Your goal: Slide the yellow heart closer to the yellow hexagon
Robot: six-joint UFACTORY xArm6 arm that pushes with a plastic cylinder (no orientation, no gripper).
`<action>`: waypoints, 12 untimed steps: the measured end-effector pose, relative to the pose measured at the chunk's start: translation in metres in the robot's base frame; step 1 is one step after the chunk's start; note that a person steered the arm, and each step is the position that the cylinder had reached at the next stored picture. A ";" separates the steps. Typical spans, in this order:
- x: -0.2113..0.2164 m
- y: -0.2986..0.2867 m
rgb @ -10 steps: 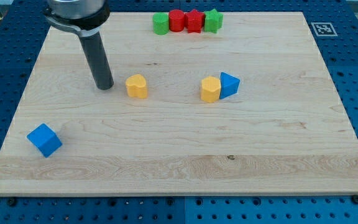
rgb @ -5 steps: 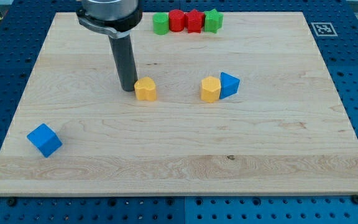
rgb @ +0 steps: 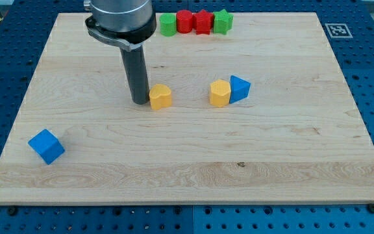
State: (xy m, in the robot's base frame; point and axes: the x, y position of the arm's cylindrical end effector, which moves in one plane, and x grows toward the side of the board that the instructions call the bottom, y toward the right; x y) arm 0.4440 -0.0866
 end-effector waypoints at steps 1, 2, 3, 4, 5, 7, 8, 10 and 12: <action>0.007 0.003; 0.008 0.008; 0.008 0.014; 0.008 0.017; 0.008 0.020; 0.008 0.024; 0.008 0.024; 0.008 0.027; 0.005 0.031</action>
State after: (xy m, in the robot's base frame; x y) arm 0.4493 -0.0555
